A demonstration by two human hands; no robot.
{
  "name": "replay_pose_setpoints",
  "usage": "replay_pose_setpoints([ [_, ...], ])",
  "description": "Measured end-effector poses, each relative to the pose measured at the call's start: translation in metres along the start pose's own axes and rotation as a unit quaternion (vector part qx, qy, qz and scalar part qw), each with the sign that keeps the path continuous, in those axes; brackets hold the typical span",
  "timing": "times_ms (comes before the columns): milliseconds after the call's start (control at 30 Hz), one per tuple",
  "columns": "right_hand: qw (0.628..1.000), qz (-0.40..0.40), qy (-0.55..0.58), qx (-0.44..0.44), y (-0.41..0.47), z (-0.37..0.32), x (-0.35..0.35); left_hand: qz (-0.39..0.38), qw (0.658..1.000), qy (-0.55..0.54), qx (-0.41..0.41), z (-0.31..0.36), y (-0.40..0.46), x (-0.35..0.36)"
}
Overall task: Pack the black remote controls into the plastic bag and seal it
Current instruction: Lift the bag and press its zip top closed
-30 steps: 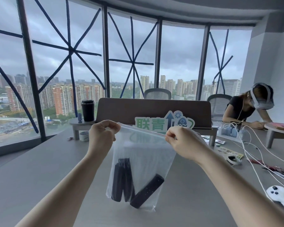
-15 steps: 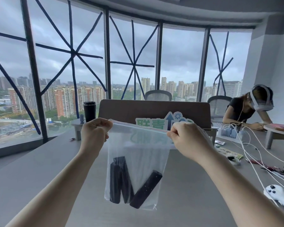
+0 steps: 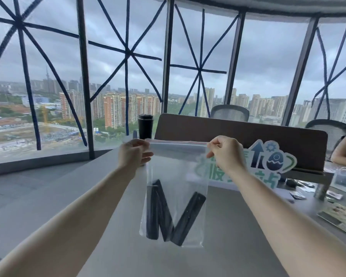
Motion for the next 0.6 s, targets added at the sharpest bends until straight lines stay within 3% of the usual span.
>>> replay_pose_setpoints([
  [233, 0.996, -0.014, 0.090, -0.003, 0.026, -0.010, 0.091, 0.049, 0.998, -0.020, 0.032, -0.016, 0.098, -0.030],
  [400, 0.989, -0.133, 0.039, 0.055, -0.043, 0.048, 0.150, 0.060, 0.998, 0.013, -0.028, -0.101, 0.088, -0.065],
  [600, 0.953, -0.283, 0.045, 0.100, -0.122, 0.081, 0.163, 0.081, 0.992, 0.071, -0.068, -0.171, 0.042, -0.115],
])
Point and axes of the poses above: each hand's wrist, its own y-axis towards the middle knuckle, its own x-axis out of the palm, z = x × y, the point moved 6 cm from there along y, towards the middle knuckle, and after that the axes turned 11 degrees about z, right-handed, at the moved point
